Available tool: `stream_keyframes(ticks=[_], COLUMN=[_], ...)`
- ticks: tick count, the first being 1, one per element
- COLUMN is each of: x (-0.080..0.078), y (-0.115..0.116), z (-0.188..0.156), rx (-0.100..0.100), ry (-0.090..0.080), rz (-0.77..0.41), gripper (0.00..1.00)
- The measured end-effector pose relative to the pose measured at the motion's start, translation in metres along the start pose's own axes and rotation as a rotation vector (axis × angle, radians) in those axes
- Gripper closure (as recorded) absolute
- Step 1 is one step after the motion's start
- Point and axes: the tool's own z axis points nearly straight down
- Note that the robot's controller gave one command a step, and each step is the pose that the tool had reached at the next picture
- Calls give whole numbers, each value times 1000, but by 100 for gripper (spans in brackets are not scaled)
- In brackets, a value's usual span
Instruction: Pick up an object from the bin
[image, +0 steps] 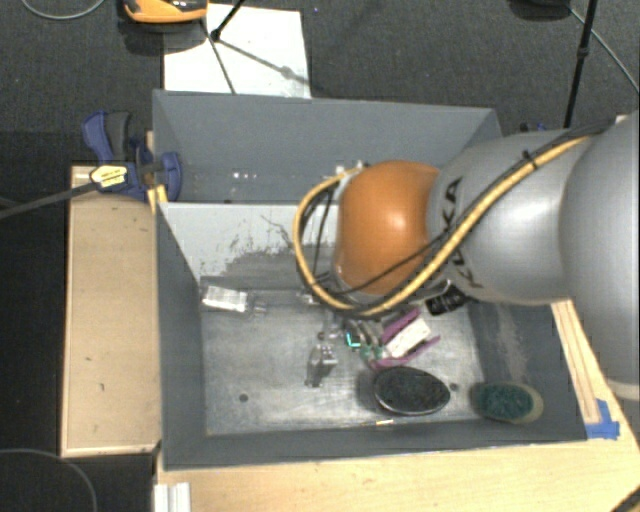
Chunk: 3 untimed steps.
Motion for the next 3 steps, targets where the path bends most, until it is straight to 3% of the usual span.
stream_keyframes(ticks=[1,2,3], x=[24,15,-9], y=[-54,-132,-203], z=[44,44,71], rx=[1,4,4], ry=[-1,-8,-11], rz=[-91,-134,-209], gripper=[0,0,0])
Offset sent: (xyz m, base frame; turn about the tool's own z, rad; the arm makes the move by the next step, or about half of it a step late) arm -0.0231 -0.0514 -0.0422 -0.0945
